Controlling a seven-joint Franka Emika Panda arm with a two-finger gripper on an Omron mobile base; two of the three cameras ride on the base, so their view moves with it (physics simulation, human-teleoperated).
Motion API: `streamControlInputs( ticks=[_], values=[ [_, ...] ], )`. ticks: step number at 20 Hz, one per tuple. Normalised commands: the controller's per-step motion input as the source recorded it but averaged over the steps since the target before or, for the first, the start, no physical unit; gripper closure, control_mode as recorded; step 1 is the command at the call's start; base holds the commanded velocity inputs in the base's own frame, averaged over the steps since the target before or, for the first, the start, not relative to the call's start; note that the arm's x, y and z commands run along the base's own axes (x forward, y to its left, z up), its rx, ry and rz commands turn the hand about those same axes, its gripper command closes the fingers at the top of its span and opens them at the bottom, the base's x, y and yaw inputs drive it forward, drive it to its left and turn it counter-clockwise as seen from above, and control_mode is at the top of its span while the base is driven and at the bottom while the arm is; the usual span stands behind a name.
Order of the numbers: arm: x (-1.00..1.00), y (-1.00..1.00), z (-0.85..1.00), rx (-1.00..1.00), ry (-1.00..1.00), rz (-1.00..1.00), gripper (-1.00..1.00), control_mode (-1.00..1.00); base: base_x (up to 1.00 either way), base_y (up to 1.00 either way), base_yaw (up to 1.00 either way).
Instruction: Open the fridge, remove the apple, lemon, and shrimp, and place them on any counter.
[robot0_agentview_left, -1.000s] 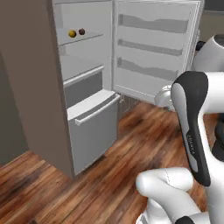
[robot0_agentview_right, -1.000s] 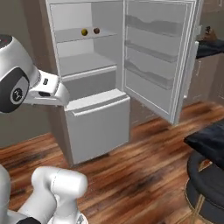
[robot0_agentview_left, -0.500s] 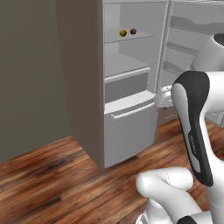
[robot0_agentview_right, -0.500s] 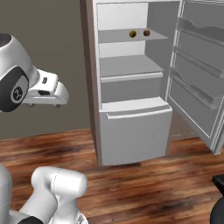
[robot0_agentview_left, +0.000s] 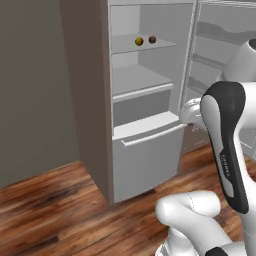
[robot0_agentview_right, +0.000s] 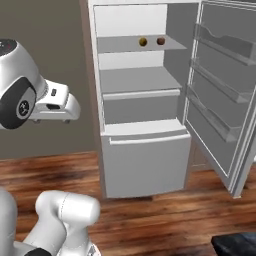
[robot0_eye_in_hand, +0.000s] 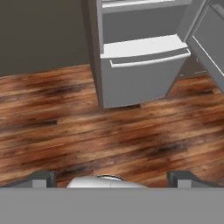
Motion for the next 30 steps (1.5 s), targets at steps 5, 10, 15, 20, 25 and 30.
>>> streamControlInputs(
  ticks=[5,10,15,20,25,30],
  values=[
    [0.0,0.0,0.0,0.0,0.0,0.0,-1.0,1.0,0.86,-0.05,0.08],
    [0.0,0.0,0.0,0.0,0.0,0.0,-1.0,1.0,0.62,-0.44,0.08],
    [0.0,0.0,0.0,0.0,0.0,0.0,-1.0,1.0,0.54,-0.6,0.09],
    [0.0,0.0,0.0,0.0,0.0,0.0,-1.0,1.0,0.59,-0.44,0.11],
    [0.0,0.0,0.0,0.0,0.0,0.0,-1.0,1.0,0.54,-0.28,0.11],
    [0.0,0.0,0.0,0.0,0.0,0.0,-1.0,1.0,0.53,-0.36,0.1]
  ],
)
